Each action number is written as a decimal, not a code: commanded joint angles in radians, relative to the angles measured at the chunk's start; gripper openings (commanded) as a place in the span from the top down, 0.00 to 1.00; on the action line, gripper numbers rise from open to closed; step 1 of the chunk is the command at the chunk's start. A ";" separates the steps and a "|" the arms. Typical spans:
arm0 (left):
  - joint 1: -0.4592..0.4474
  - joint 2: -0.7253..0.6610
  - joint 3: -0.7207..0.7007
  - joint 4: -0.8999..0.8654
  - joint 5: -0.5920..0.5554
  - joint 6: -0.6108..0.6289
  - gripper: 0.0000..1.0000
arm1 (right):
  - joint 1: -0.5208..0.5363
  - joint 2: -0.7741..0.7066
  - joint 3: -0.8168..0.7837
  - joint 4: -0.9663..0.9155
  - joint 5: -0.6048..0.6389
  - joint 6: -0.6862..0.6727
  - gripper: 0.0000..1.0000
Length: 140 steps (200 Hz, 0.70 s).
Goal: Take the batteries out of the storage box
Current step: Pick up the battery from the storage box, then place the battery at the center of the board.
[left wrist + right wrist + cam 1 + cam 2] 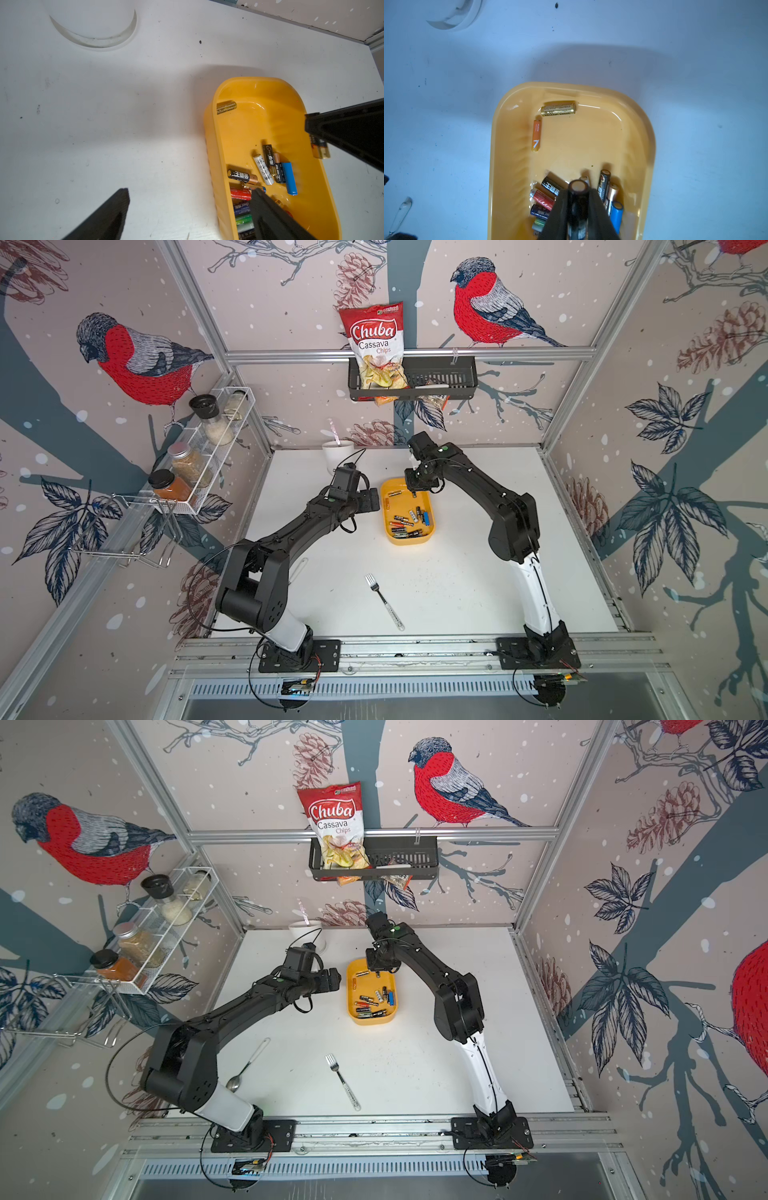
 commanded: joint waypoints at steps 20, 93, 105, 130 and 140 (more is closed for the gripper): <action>-0.002 0.008 0.024 -0.027 -0.001 0.024 0.06 | -0.047 -0.129 -0.152 -0.006 0.060 -0.027 0.80; -0.002 0.018 0.038 -0.044 0.002 0.023 0.06 | -0.081 -0.268 -0.544 0.157 0.070 -0.018 0.80; -0.003 0.019 0.039 -0.048 0.002 0.021 0.06 | -0.082 -0.267 -0.578 0.181 0.076 -0.018 0.80; -0.004 0.023 0.040 -0.047 0.005 0.019 0.06 | -0.087 -0.242 -0.613 0.216 0.074 -0.023 0.80; -0.004 0.026 0.043 -0.048 0.008 0.016 0.06 | -0.086 -0.232 -0.615 0.223 0.075 -0.024 0.80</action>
